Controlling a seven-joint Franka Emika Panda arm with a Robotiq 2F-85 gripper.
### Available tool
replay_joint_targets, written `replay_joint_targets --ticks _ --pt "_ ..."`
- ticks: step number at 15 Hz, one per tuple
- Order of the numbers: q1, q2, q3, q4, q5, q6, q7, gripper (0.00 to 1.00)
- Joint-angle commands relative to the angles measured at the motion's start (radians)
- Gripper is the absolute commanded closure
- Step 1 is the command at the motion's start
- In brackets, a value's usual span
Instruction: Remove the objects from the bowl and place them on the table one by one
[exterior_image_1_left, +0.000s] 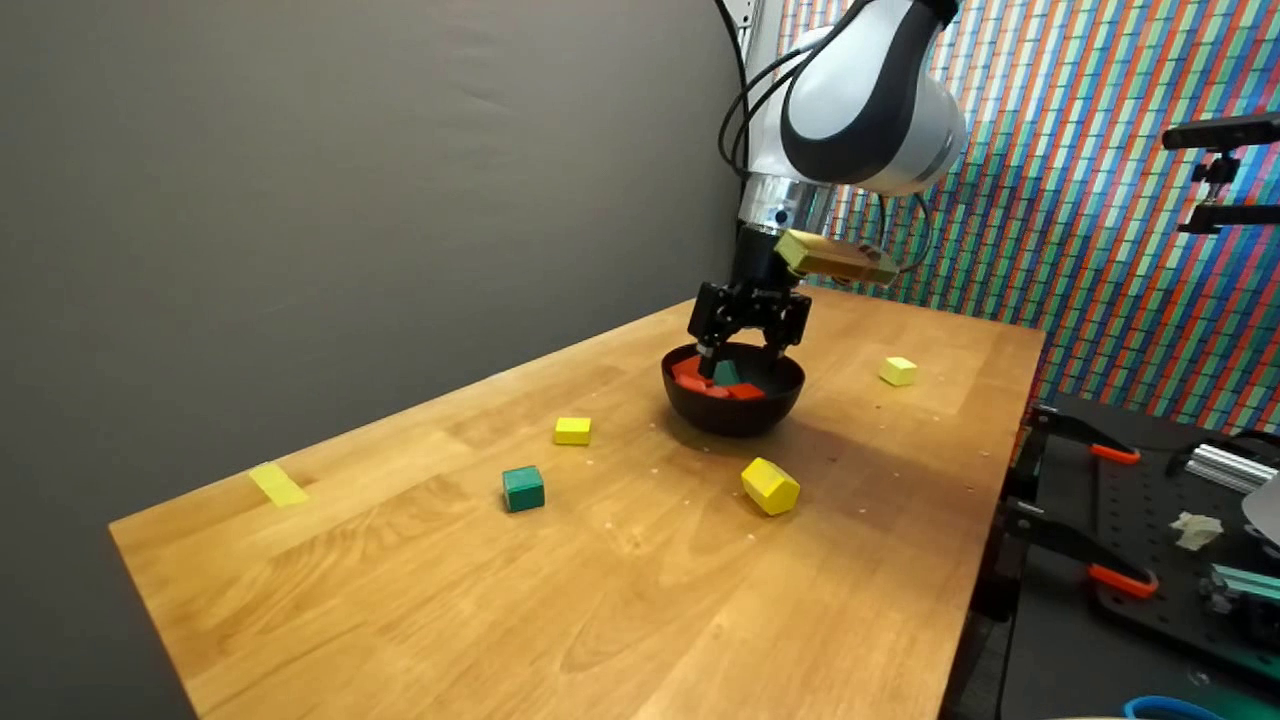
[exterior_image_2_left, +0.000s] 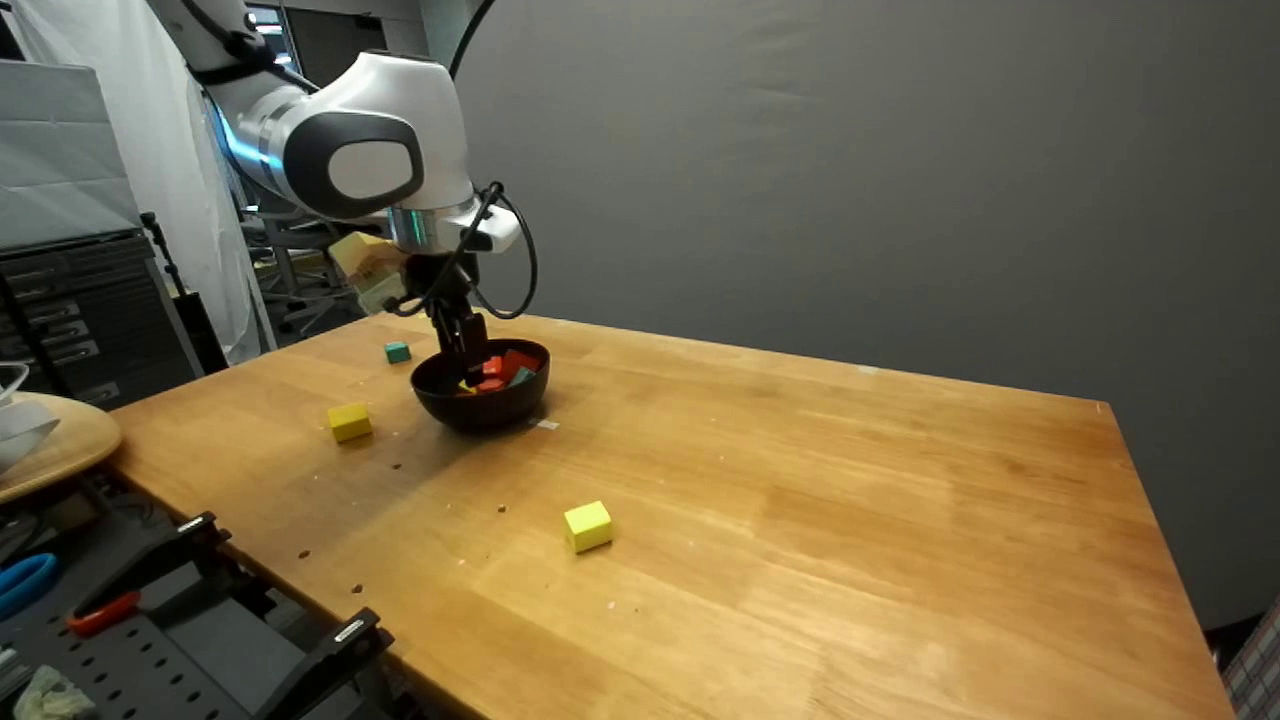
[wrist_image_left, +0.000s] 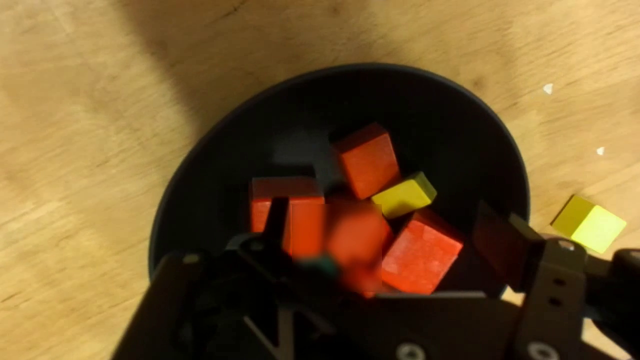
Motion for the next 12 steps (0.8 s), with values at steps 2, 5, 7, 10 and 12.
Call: replay_joint_targets --ticks 2,5,7,10,12 --pt "0.082 0.083 -0.094 0.073 -0.112 0.035 0.119 0.10" --pt "0.223 0.113 -0.264 0.101 -0.302 0.015 0.257 0.10" --pt "0.345 0.121 -0.404 0.117 -0.460 0.001 0.352 0.08" --pt "0.458 0.142 -0.509 0.148 -0.628 -0.029 0.448 0.09" --pt "0.462 0.157 -0.485 0.156 -0.659 -0.029 0.470 0.08"
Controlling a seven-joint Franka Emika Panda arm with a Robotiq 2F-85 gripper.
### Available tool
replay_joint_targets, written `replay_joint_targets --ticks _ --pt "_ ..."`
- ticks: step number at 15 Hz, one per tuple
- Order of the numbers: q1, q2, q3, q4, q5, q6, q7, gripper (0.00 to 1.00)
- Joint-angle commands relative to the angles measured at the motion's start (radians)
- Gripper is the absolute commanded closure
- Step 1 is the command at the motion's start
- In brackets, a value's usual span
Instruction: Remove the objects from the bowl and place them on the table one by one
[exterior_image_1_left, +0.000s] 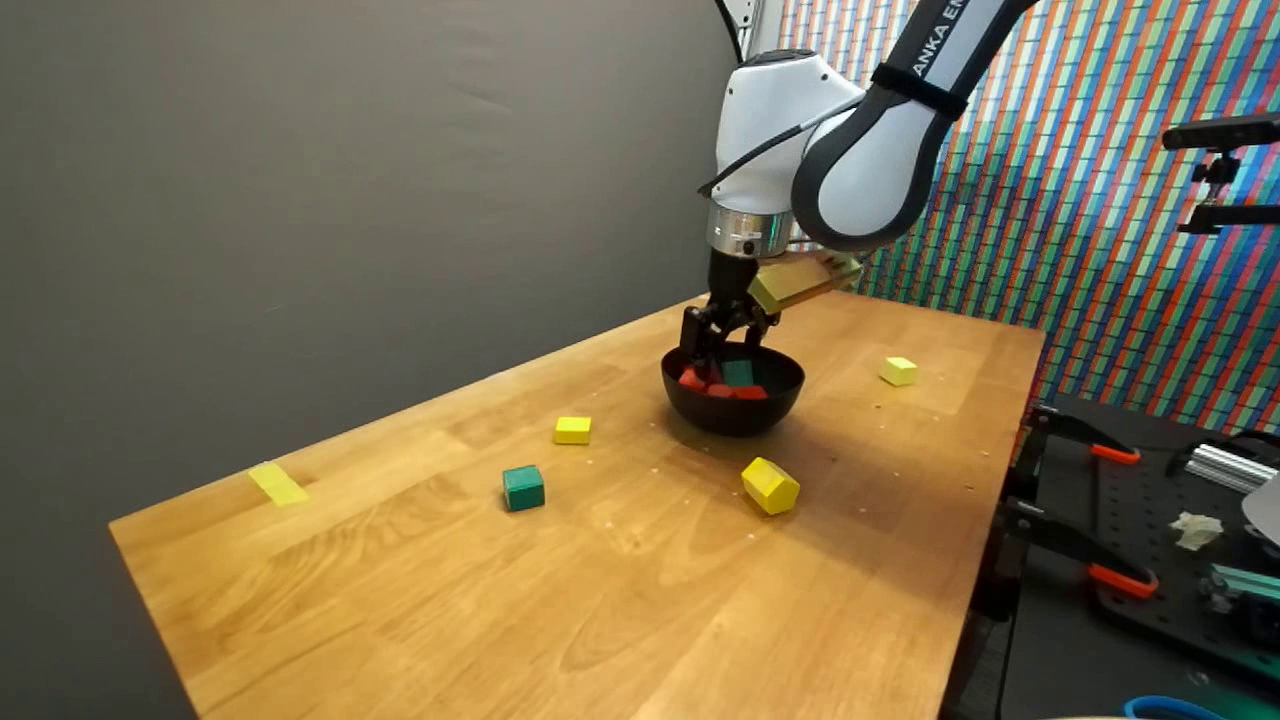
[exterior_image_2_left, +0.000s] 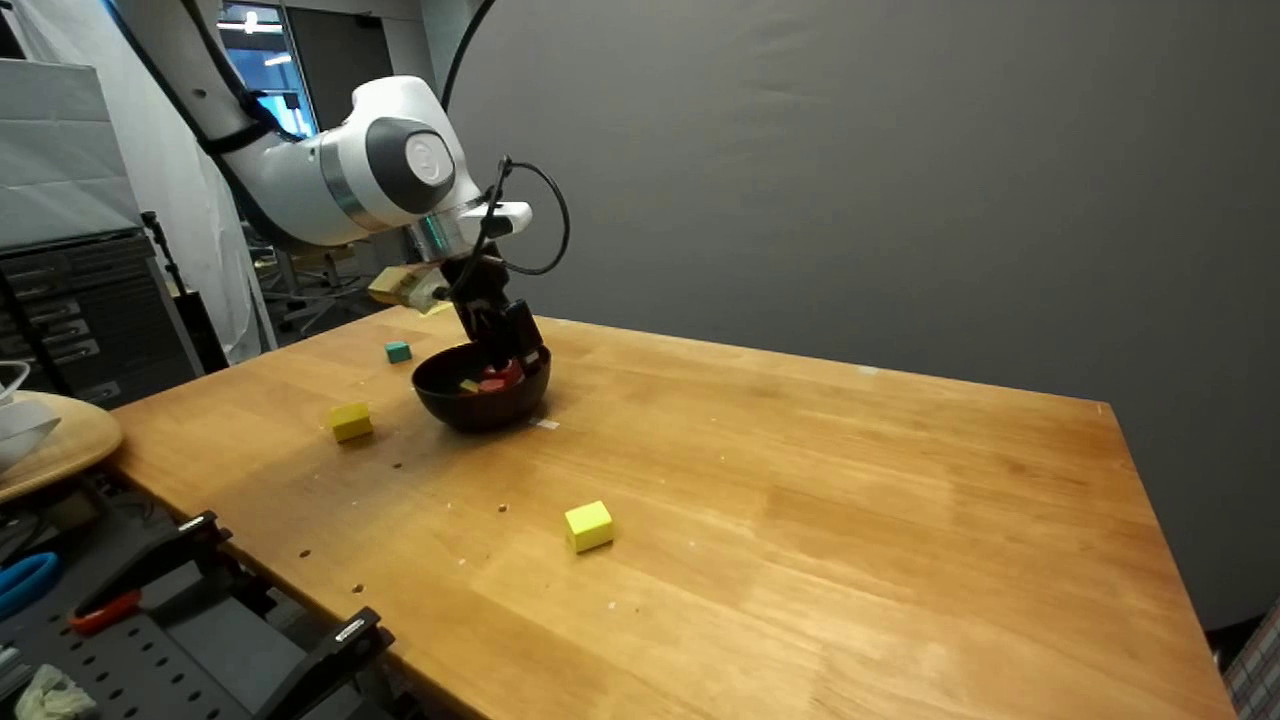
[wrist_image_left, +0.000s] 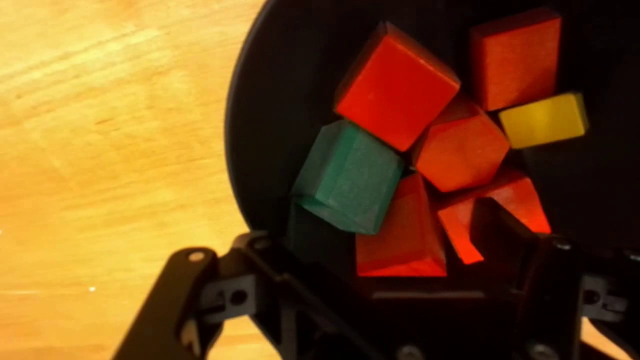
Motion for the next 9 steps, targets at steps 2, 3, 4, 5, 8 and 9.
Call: replay_joint_targets --ticks 2,3,4,5,8,9 --pt "0.007 0.047 0.044 0.042 -0.044 -0.003 0.039 0.10" --pt "0.000 0.053 0.063 0.044 -0.033 -0.002 0.031 0.09" --pt "-0.010 0.058 0.082 0.044 -0.022 -0.001 0.023 0.11" --pt "-0.021 0.063 0.099 0.040 -0.012 0.000 0.019 0.13" --pt "-0.048 0.078 0.137 0.030 0.011 -0.001 0.011 0.22" --pt "-0.052 0.081 0.144 0.031 0.012 -0.001 0.012 0.27"
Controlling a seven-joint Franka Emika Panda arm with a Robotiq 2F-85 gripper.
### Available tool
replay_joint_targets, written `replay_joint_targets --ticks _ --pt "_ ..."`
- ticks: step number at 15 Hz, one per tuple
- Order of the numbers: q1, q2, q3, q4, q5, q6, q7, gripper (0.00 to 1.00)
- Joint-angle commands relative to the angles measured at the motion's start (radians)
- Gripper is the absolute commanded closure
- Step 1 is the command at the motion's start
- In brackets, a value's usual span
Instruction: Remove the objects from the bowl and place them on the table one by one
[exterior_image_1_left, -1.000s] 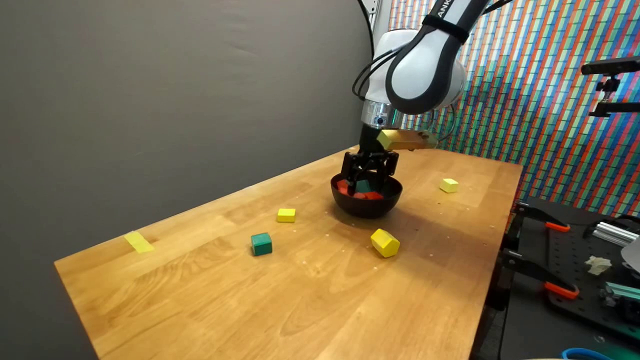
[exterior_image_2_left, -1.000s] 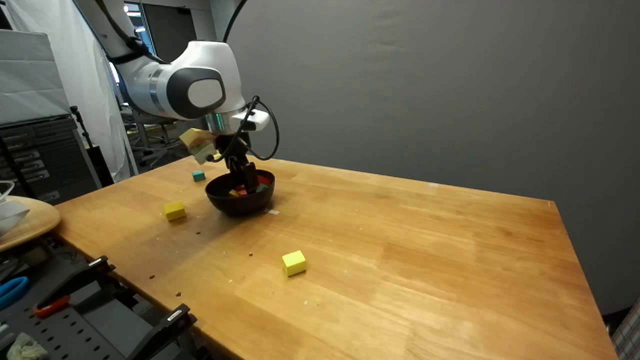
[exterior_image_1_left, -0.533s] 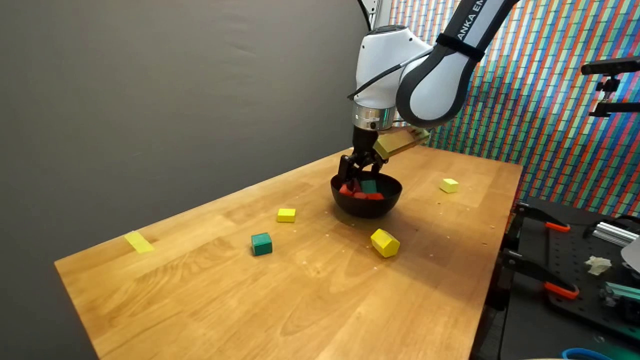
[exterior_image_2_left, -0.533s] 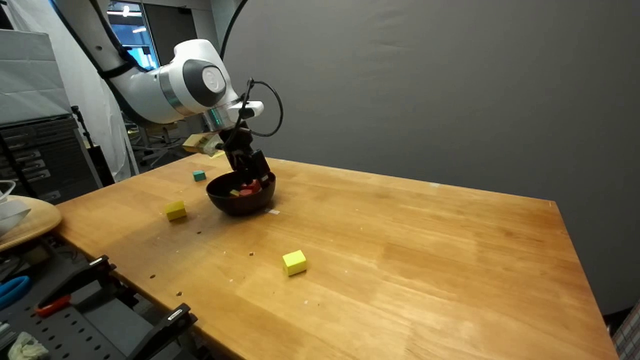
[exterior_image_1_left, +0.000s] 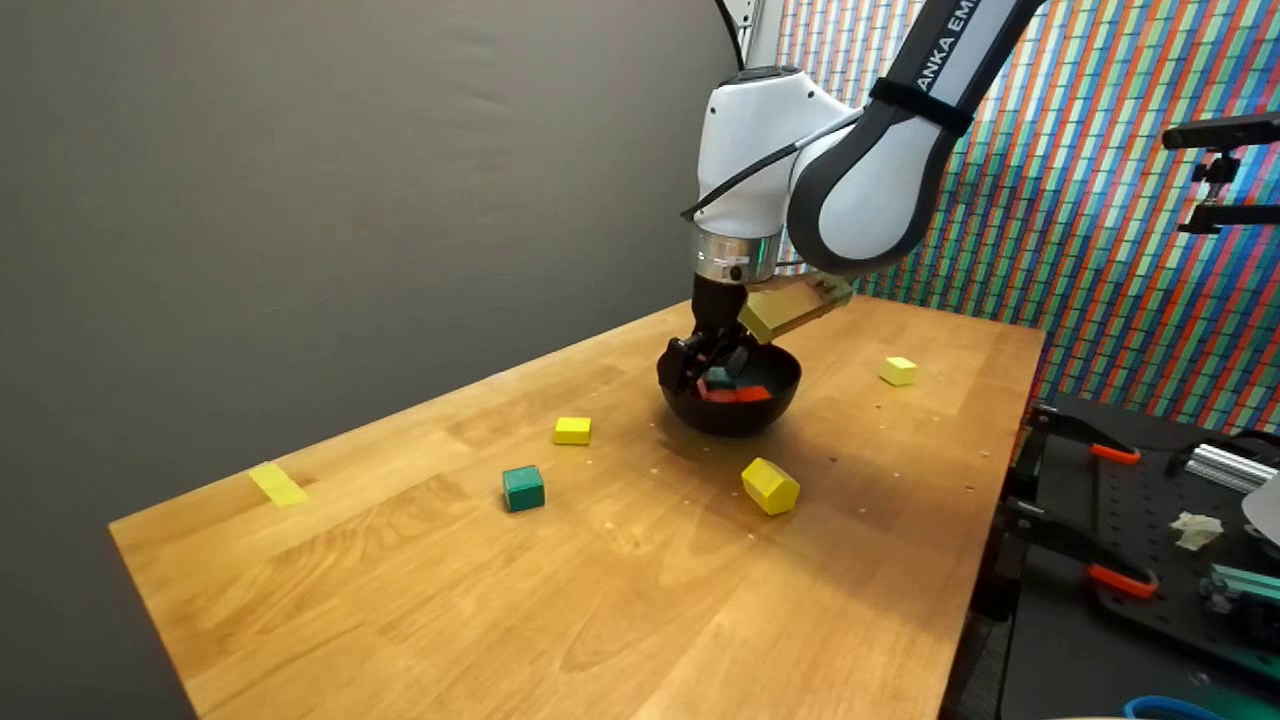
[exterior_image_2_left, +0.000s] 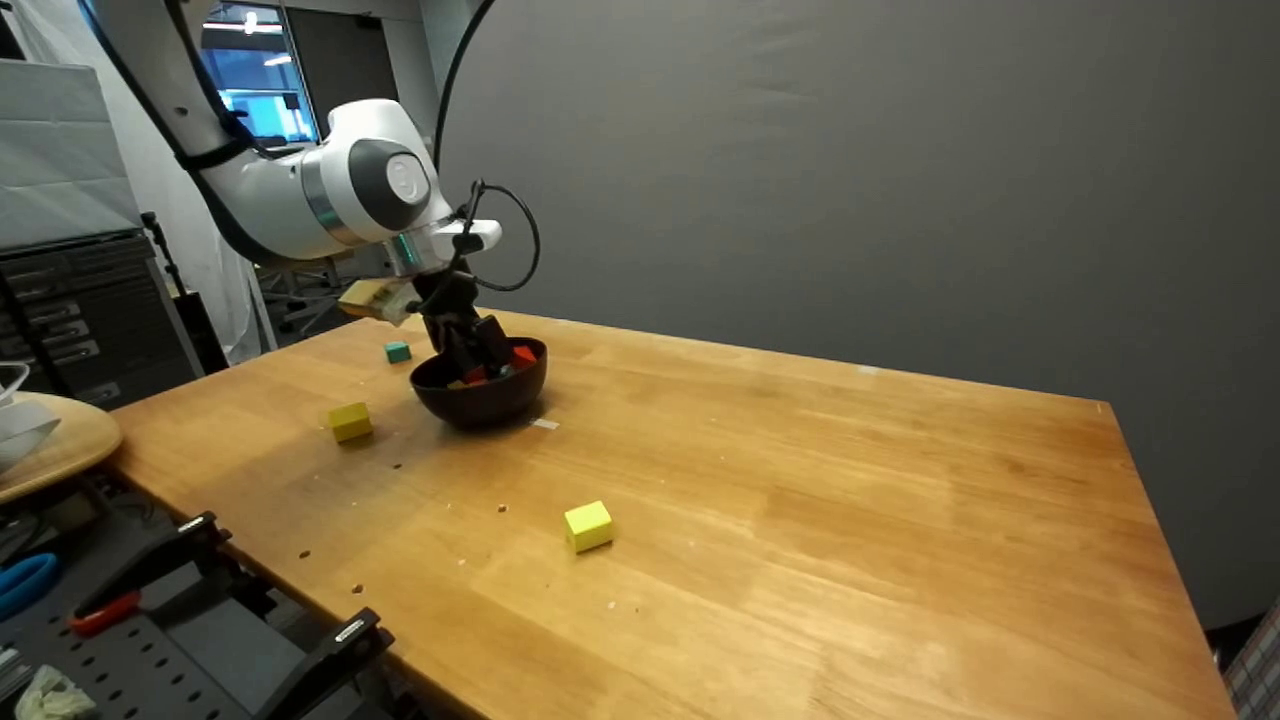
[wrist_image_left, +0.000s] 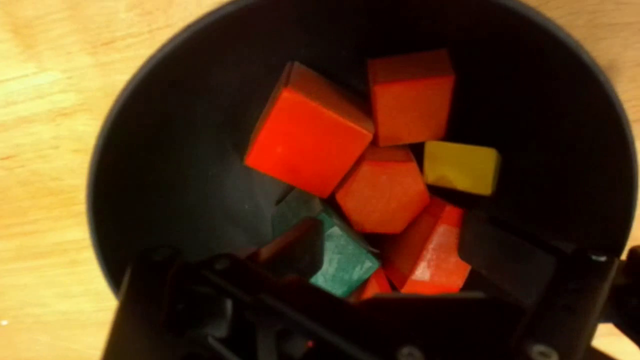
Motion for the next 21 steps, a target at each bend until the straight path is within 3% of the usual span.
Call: replay_joint_targets --ticks 1,3,4,7,8,9,11,15,21 --pt "-0.029 0.054 0.042 0.014 0.022 0.003 -0.009 0.23" --pt "-0.018 0.066 0.037 0.022 0.009 -0.002 -0.003 0.32" --pt "-0.015 0.065 0.038 0.023 0.006 -0.003 -0.004 0.51" --pt "-0.004 0.053 0.033 0.015 -0.001 -0.002 0.004 0.75" --pt "0.001 0.038 0.026 0.011 -0.005 0.002 0.008 0.46" --pt "0.011 0.024 0.010 0.004 -0.015 0.003 0.019 0.38" --pt "0.022 0.004 -0.017 -0.007 -0.028 0.009 0.035 0.32" --pt "0.006 -0.061 -0.039 -0.040 -0.016 0.034 0.045 0.01" --pt "-0.032 -0.168 -0.027 -0.094 -0.024 0.039 0.056 0.00"
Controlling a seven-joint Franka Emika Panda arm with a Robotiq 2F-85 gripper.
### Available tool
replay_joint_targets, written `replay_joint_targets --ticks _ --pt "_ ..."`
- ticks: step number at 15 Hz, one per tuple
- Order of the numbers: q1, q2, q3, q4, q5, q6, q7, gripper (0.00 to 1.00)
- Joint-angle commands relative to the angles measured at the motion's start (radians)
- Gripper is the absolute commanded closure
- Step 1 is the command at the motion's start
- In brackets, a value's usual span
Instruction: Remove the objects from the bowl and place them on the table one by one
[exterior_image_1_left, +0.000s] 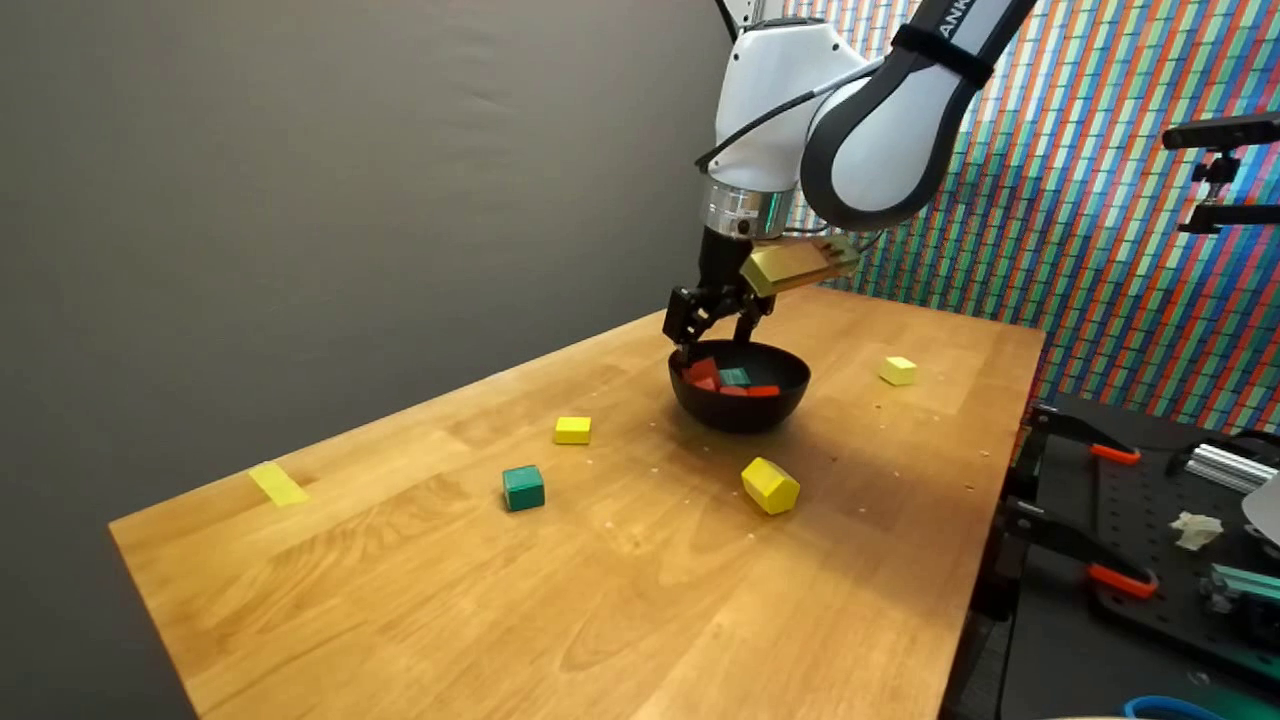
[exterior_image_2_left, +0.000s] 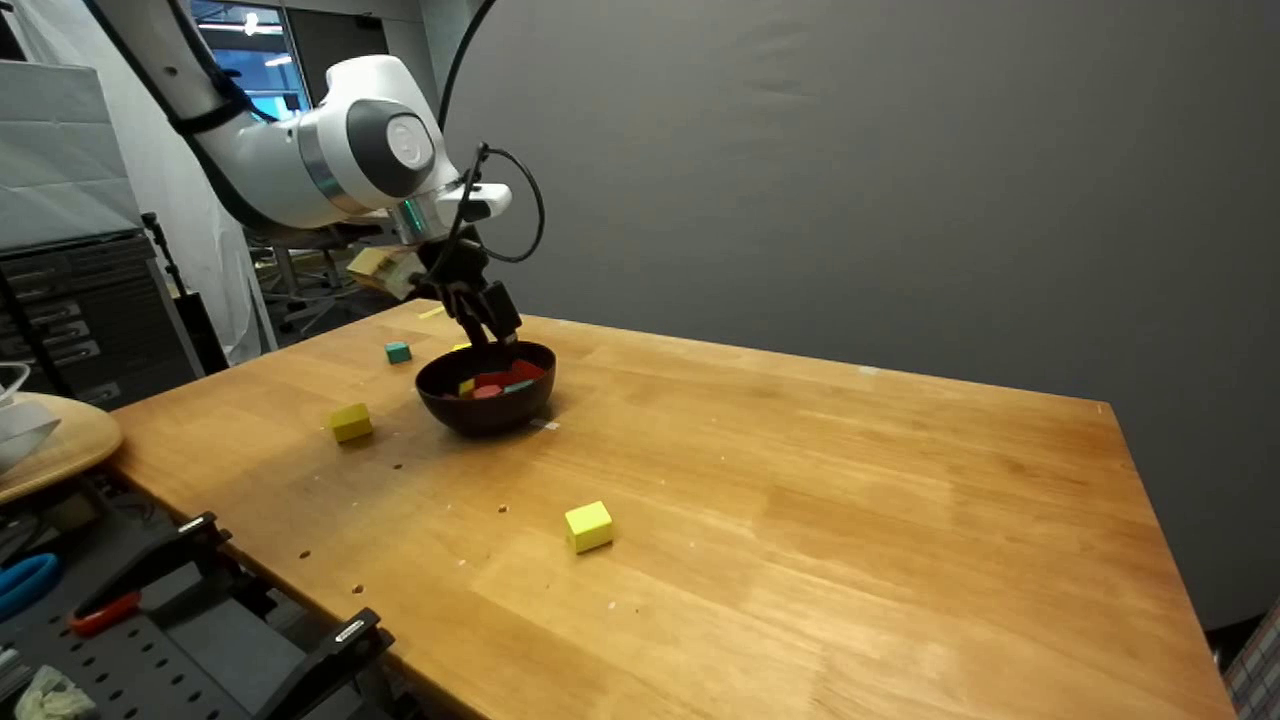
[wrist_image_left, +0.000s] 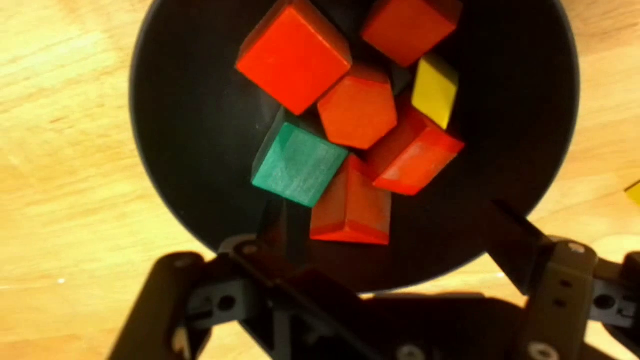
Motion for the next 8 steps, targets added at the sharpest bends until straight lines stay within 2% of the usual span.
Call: replay_joint_targets --ticks 1,3,5,7,8 --pt "-0.033 -0.069 0.020 -0.055 -0.008 0.019 0.014 0.00" --pt "-0.051 -0.065 0.030 -0.064 -0.003 0.021 0.015 0.01" --pt "-0.058 -0.064 0.026 -0.076 -0.011 0.024 0.024 0.22" --pt "-0.064 -0.065 0.026 -0.086 -0.011 0.025 0.027 0.29" --pt "-0.064 -0.064 0.023 -0.090 -0.014 0.025 0.031 0.30"
